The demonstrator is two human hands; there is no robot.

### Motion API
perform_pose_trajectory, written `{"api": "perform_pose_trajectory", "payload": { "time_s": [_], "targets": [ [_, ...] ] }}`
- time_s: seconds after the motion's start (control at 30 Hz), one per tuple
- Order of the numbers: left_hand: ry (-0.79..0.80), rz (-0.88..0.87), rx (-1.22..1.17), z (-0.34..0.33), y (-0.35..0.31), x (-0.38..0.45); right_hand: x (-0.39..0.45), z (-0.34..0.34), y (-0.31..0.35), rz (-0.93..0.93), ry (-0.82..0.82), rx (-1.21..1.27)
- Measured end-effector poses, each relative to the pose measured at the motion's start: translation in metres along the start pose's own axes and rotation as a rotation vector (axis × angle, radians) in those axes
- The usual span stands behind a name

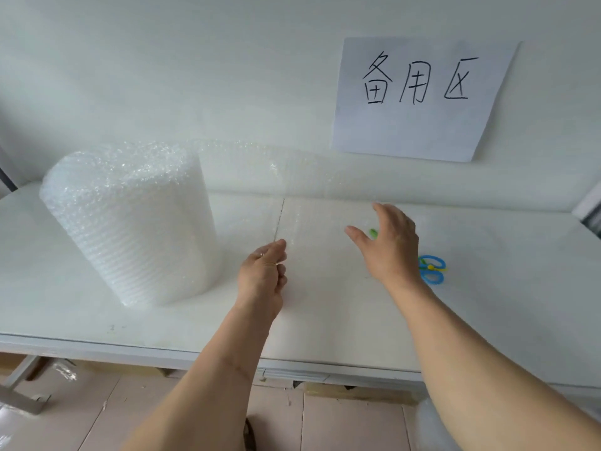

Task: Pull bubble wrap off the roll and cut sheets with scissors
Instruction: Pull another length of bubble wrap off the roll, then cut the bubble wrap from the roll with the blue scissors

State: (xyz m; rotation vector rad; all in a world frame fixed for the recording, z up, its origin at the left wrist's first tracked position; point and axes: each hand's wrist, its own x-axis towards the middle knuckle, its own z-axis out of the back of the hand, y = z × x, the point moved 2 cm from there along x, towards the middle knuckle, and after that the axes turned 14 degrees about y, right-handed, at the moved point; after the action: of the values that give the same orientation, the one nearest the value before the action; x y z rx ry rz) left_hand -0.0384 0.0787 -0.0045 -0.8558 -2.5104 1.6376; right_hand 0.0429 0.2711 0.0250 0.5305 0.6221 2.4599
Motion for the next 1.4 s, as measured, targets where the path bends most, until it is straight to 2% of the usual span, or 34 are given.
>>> {"api": "perform_pose_trajectory", "payload": {
  "time_s": [0.1, 0.23, 0.4, 0.5, 0.67, 0.87, 0.93, 1.17, 1.4],
  "targets": [
    [-0.036, -0.015, 0.026, -0.004, 0.0, -0.002, -0.021, 0.01, -0.026, -0.037, 0.031, -0.018],
    [-0.042, -0.024, 0.029, -0.005, 0.0, -0.002, -0.035, 0.035, -0.055, -0.068, 0.122, -0.165],
    [-0.045, -0.03, 0.016, -0.008, 0.001, -0.001, -0.04, 0.055, -0.08, -0.171, 0.36, -0.371],
    [-0.041, -0.029, 0.015, -0.008, 0.002, -0.001, -0.043, 0.056, -0.084, -0.181, 0.422, -0.361],
    [-0.031, -0.015, 0.033, -0.009, 0.003, -0.001, -0.045, 0.056, -0.084, -0.199, 0.431, -0.217],
    [-0.042, 0.0, 0.02, -0.009, 0.002, 0.002, -0.044, 0.053, -0.078, -0.215, 0.455, -0.251],
    [-0.034, 0.007, 0.004, -0.008, 0.002, 0.003, -0.043, 0.049, -0.076, -0.216, 0.496, -0.141],
    [0.009, 0.033, -0.115, -0.015, 0.005, 0.006, -0.064, 0.037, -0.052, -0.208, 0.512, 0.514],
    [0.059, 0.015, -0.271, -0.03, 0.001, 0.009, -0.079, 0.029, -0.032, -0.235, 0.507, 0.869]
  ]
}}
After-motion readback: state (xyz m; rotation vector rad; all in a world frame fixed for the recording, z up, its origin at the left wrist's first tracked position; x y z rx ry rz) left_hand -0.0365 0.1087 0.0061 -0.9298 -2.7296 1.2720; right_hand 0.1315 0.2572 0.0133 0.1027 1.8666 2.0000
